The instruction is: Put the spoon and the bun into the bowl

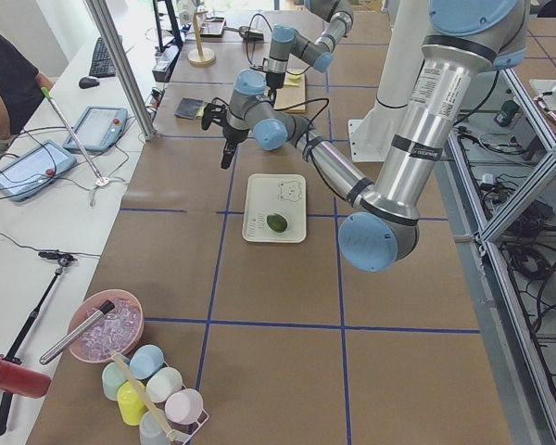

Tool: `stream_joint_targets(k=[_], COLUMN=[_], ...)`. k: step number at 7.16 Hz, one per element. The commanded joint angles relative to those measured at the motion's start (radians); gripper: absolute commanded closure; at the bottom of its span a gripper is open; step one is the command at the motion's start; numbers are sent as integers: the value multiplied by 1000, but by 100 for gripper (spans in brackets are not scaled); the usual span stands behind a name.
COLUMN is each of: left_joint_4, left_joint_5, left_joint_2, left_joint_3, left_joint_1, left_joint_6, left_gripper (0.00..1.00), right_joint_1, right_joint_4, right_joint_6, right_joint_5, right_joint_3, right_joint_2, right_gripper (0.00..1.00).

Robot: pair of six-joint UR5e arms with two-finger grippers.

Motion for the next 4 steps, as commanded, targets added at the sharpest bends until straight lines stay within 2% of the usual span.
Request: stream_joint_targets(k=[1, 4], left_joint_4=[1, -1], left_joint_5=[-1, -3], left_joint_2=[71, 128], left_joint_3=[-7, -4], left_joint_1=[-69, -140], left_joint_6=[144, 290], left_gripper=[0, 0], right_joint_1=[-7, -18], right_joint_4=[-2, -3], right_joint_6=[43, 84], right_joint_5=[-1, -17], right_joint_3=[-30, -31], right_joint_2=[32, 52], right_gripper=[0, 0])
